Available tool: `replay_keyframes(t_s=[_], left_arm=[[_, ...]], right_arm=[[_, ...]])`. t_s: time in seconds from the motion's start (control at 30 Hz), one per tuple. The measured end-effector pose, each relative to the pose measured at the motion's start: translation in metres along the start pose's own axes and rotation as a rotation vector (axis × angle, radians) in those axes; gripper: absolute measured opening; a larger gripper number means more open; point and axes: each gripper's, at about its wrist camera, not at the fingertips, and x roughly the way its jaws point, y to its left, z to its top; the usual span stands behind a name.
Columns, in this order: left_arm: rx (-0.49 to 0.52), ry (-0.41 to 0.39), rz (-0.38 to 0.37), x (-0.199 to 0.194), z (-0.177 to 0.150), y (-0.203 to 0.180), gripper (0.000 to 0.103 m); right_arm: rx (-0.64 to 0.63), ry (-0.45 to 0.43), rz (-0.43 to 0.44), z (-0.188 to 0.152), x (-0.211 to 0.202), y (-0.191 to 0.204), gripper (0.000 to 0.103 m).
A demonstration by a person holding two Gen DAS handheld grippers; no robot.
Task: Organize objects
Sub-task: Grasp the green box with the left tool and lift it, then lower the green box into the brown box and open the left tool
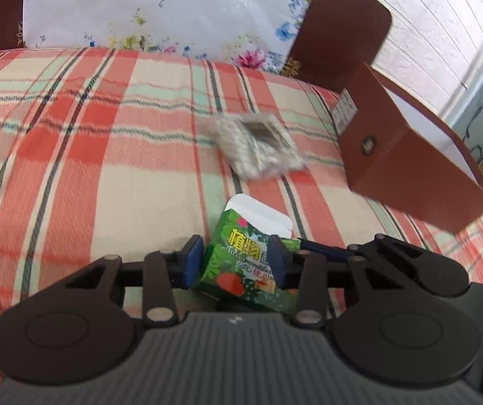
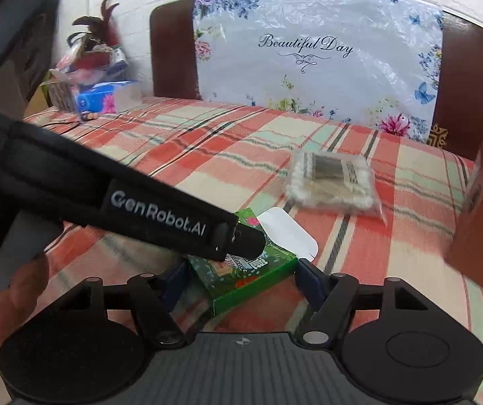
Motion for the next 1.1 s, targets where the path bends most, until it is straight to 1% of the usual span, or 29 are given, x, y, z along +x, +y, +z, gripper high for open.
replay_keyframes(t_s=[0.17, 0.3, 0.47, 0.6, 0.67, 0.73, 0.8, 0.83, 1.0, 1.07, 1.1], left_arm=[[0.031, 0.011, 0.016, -0.011, -0.022, -0.035, 0.045], [0.081, 0.035, 0.022, -0.010, -0.032, -0.062, 0.045], [0.113, 0.048, 0.055, -0.008, -0.036, -0.082, 0.046], [0.108, 0.049, 0.087, -0.012, -0.038, -0.086, 0.049], [0.100, 0.050, 0.101, -0.014, -0.038, -0.085, 0.053], [0.098, 0.049, 0.130, -0.017, -0.039, -0.085, 0.064], [0.090, 0.050, 0.157, -0.021, -0.041, -0.083, 0.073], [0.086, 0.051, 0.162, -0.021, -0.041, -0.082, 0.075], [0.084, 0.050, 0.165, -0.023, -0.043, -0.078, 0.075], [0.094, 0.049, 0.152, -0.023, -0.044, -0.078, 0.069], [0.098, 0.050, 0.138, -0.023, -0.044, -0.079, 0.063]], right_arm=[[0.027, -0.014, -0.004, -0.028, -0.036, -0.004, 0.063], [0.045, -0.015, -0.040, -0.042, -0.055, -0.010, 0.062], [0.063, -0.019, -0.065, -0.050, -0.064, -0.014, 0.063], [0.049, -0.023, -0.078, -0.055, -0.065, -0.011, 0.064], [0.047, -0.025, -0.082, -0.056, -0.065, -0.011, 0.065], [0.048, -0.025, -0.088, -0.057, -0.067, -0.013, 0.067], [0.049, -0.025, -0.093, -0.058, -0.067, -0.013, 0.068], [0.049, -0.024, -0.096, -0.058, -0.067, -0.013, 0.068], [0.049, -0.016, -0.111, -0.058, -0.066, -0.011, 0.069], [0.047, -0.013, -0.120, -0.058, -0.066, -0.008, 0.069], [0.043, -0.012, -0.123, -0.058, -0.066, -0.007, 0.068]])
